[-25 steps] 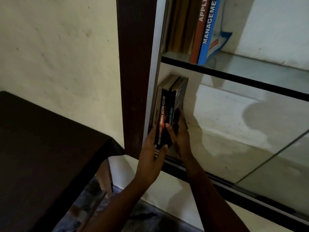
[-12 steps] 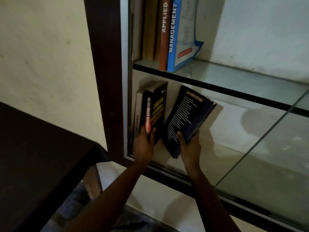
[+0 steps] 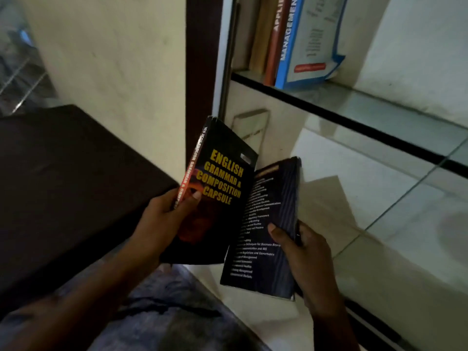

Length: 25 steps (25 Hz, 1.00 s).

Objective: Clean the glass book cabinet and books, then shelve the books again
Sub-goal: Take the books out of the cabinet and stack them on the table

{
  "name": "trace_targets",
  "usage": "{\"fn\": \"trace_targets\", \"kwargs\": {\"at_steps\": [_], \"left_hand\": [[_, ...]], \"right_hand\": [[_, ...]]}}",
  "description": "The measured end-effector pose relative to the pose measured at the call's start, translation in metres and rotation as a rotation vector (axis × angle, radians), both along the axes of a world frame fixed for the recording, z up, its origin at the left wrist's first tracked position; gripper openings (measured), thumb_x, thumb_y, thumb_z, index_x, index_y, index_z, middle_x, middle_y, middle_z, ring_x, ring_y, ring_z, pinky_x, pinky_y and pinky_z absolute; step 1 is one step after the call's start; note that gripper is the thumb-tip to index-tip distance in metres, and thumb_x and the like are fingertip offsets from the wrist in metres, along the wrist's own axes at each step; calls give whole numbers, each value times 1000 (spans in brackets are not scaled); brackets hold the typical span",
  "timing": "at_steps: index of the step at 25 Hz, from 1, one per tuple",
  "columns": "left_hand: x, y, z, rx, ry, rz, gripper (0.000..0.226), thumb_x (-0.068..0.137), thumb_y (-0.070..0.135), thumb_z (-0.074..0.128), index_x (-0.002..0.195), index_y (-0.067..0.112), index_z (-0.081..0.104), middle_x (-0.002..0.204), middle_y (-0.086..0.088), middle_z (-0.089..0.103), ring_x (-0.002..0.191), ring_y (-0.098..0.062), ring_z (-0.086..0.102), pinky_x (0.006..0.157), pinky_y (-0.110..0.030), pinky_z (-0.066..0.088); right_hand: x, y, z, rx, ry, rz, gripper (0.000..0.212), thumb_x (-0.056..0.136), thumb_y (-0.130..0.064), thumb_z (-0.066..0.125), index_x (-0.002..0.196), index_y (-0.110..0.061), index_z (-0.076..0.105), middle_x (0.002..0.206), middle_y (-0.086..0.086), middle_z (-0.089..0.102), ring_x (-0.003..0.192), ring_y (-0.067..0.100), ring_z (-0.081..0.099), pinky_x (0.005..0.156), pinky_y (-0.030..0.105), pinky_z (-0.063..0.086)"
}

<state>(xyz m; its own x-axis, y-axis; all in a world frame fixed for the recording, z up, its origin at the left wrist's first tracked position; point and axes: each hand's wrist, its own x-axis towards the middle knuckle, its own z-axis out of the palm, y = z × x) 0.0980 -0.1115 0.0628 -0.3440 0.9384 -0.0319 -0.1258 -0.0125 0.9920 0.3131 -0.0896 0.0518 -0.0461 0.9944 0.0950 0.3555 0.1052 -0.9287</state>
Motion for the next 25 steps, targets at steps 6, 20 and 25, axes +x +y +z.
{"fn": "trace_targets", "kwargs": {"at_steps": [6,20,25], "left_hand": [[-66,-85,-22,-172,-172,128,16,91,12,52,90,7,67,71,-7,72,56,-12,67,48,-20,54],[-330,-167,-83,-347,-245,376,15,92,21,56,88,11,65,63,-5,71,52,-17,67,46,-29,55],[-377,-79,-85,-330,-239,275,13,92,23,55,93,13,64,84,-13,69,71,-27,66,65,-39,54]], "right_hand": [[-66,-50,-11,-71,-127,234,15,79,-24,70,78,-37,63,74,-23,69,70,-2,66,68,24,54],[-341,-57,-53,-154,-660,318,27,84,-39,58,100,-19,66,97,4,68,87,23,63,68,27,45],[-405,48,-52,25,-788,70,28,87,-30,55,108,-12,62,103,9,64,92,30,62,65,29,43]]}}
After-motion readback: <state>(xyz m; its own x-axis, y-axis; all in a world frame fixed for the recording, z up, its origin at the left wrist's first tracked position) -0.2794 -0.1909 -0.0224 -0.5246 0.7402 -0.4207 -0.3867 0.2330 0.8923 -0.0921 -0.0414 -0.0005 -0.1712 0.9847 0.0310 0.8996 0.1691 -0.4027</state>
